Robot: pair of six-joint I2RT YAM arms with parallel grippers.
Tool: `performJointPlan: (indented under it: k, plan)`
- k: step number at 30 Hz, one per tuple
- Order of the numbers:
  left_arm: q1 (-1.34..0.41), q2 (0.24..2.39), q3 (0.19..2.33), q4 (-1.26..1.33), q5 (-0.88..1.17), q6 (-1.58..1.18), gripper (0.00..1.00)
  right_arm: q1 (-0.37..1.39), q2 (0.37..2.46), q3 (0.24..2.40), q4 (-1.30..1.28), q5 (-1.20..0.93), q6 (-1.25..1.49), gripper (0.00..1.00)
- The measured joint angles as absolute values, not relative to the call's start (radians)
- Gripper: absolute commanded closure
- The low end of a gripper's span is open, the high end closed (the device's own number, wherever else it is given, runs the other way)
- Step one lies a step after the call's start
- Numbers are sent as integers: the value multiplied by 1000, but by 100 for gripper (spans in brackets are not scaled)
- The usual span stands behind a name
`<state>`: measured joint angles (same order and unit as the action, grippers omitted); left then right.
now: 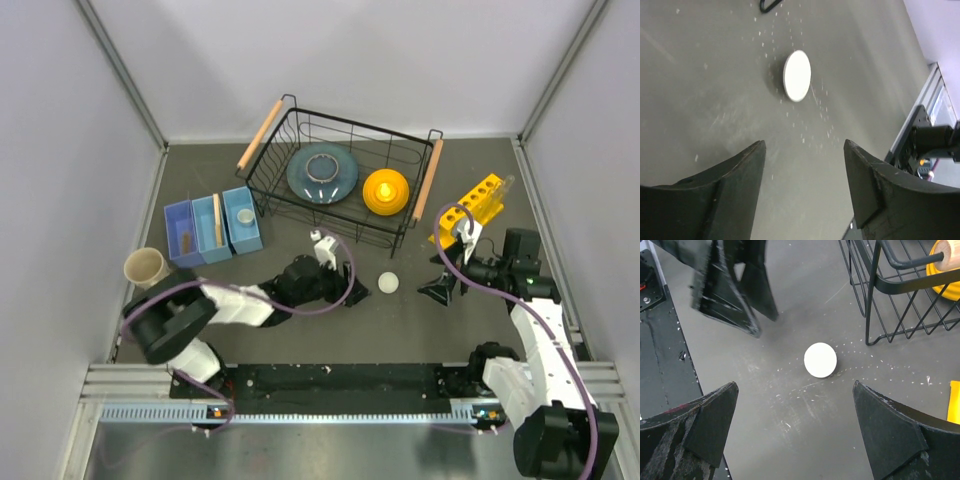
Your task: Organize the chemistry lab equipment
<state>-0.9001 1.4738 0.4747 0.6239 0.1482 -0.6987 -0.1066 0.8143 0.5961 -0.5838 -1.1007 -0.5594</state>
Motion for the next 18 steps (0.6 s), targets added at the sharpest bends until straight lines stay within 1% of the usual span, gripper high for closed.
performJointPlan:
  k: [5,7,12,13,15,16,18]
  plan:
    - [-909,1713,596,756,156,-724,37,-107,814,596,-585,-1113,-566,1]
    - [-910,1769,615,789,160,-739,37,-106,814,596,-585,-1116,-567,1]
    - [-913,1845,617,864,159,-793,40,-102,814,596,-585,-1123,-569,1]
    - [-913,1856,617,884,159,-805,42,-100,814,596,-585,-1124,-569,1]
    - [-913,1880,618,925,159,-827,43,-97,814,596,-585,-1124,-569,1]
    - [-913,1895,620,945,160,-839,46,-97,814,596,-585,-1124,-570,1]
    - [-913,1927,630,989,164,-861,48,-94,814,596,-585,-1124,-572,1]
